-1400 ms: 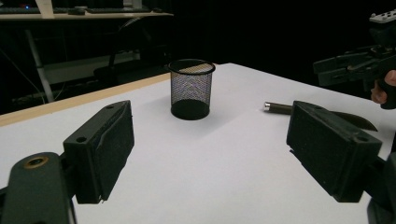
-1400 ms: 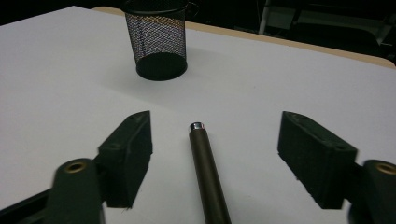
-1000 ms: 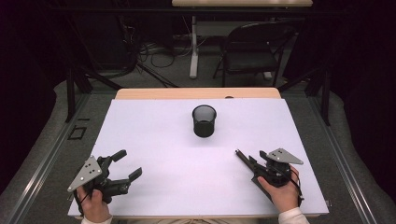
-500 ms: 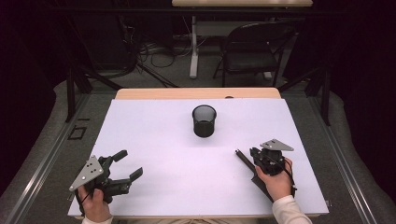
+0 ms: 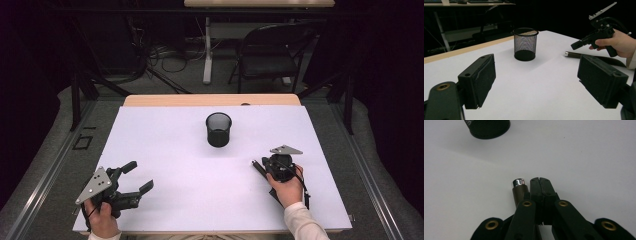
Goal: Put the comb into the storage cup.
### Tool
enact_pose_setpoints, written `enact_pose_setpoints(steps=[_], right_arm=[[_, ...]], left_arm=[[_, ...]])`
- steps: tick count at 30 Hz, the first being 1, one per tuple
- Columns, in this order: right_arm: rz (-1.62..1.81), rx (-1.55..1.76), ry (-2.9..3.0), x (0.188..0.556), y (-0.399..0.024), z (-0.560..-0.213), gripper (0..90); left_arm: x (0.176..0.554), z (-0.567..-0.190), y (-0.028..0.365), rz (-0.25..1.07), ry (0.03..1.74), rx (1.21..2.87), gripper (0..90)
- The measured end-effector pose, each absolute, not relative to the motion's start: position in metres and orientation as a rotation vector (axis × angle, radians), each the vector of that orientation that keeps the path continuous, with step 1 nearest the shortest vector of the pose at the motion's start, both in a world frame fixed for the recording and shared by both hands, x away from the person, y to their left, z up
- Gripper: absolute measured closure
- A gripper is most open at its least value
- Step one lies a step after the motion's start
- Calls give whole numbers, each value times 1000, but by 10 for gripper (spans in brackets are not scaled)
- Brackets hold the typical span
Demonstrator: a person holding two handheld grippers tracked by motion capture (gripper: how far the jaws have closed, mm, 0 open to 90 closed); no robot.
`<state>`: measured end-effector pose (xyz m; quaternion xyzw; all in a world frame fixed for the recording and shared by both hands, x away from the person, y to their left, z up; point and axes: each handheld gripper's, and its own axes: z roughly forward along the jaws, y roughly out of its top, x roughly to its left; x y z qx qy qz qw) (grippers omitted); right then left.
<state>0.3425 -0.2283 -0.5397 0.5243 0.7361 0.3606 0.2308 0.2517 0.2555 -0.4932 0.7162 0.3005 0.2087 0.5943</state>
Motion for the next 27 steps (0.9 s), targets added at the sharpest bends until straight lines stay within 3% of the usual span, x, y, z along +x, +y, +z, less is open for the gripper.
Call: enact_pose_setpoints(steps=[27], right_arm=[[950, 1420, 2114, 344, -214, -549, 900]], left_arm=[[253, -495, 256, 478, 694, 1681, 154]])
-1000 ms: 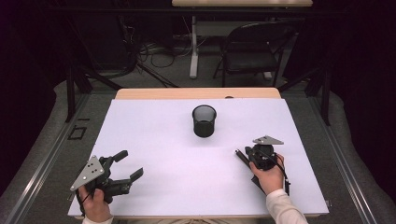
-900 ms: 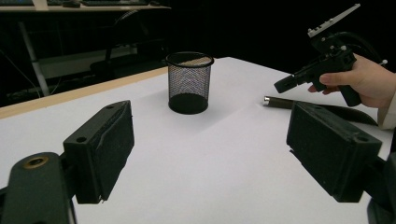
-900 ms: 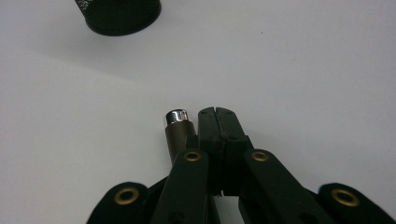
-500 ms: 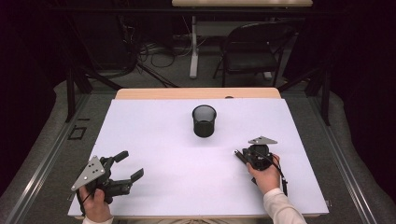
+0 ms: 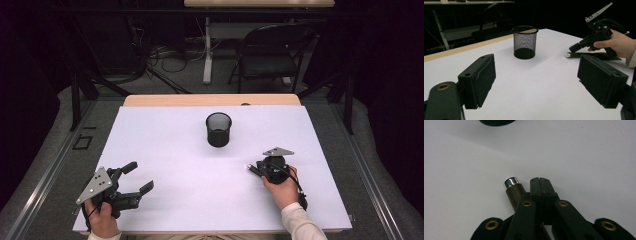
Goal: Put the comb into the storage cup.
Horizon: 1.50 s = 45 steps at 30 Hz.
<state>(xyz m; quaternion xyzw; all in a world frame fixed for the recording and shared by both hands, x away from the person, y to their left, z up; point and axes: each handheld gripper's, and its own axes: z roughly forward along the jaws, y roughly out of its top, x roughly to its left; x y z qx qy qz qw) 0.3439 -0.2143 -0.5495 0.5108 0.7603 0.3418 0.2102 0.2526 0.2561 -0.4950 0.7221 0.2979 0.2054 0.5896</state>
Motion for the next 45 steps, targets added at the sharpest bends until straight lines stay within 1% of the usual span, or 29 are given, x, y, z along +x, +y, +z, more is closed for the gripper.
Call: enact_pose_setpoints(steps=[26, 45], right_arm=[[918, 1358, 2243, 320, -193, -549, 900], [902, 1365, 2280, 298, -205, -550, 900]], left_arm=[[253, -496, 255, 478, 692, 1695, 154], [253, -496, 254, 476, 692, 1694, 154]])
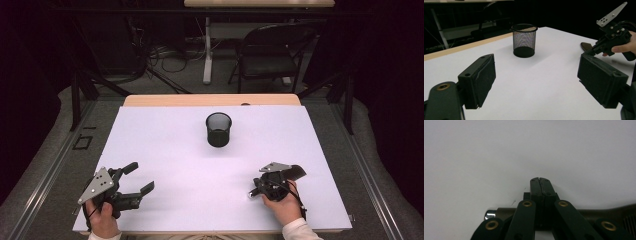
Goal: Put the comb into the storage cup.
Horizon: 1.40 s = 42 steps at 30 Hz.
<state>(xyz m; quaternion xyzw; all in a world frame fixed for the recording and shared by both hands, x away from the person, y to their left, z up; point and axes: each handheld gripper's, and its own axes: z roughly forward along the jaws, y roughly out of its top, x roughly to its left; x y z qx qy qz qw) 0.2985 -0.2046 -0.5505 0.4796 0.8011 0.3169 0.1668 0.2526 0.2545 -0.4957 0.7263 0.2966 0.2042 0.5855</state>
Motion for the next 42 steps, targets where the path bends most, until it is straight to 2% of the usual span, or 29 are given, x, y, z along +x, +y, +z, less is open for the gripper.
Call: enact_pose_setpoints(steps=[21, 42], right_arm=[[904, 1414, 2266, 273, -229, -551, 900], [920, 1463, 2225, 267, -248, -550, 900]], left_arm=[[253, -496, 253, 477, 690, 1698, 154], [253, -497, 253, 472, 691, 1702, 154]])
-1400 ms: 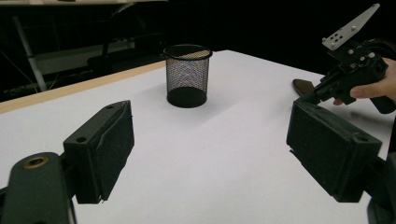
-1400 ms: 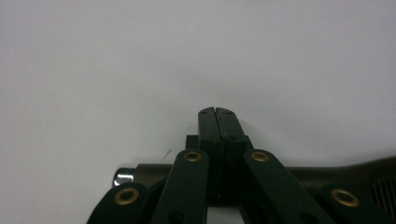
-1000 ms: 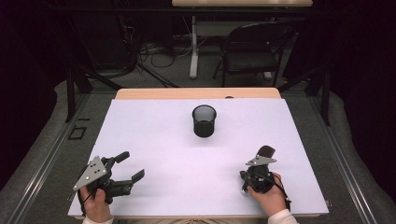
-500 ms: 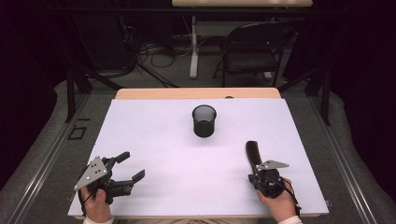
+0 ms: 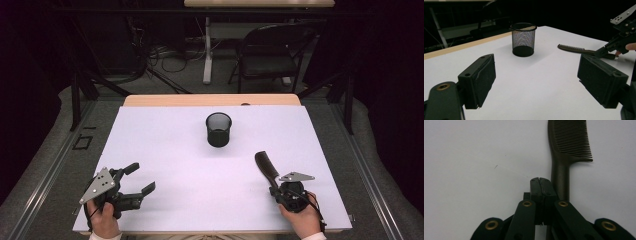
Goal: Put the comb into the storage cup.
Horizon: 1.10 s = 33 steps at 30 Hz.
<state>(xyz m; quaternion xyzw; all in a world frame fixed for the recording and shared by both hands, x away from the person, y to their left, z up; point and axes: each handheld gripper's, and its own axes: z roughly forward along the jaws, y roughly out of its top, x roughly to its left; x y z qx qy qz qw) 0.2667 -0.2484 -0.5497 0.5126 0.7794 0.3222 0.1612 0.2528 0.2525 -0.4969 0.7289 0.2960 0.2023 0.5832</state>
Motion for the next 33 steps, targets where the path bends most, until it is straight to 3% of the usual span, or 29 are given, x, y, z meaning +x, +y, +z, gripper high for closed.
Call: enact_pose_setpoints(steps=[19, 25, 33], right_arm=[[984, 1439, 2209, 266, -248, -544, 881], [1026, 1418, 2179, 265, -248, -540, 813], [1088, 1380, 2132, 263, -248, -534, 631]], left_arm=[[253, -497, 252, 467, 687, 1703, 154], [253, -497, 251, 467, 698, 1713, 154], [256, -498, 250, 458, 733, 1712, 154]])
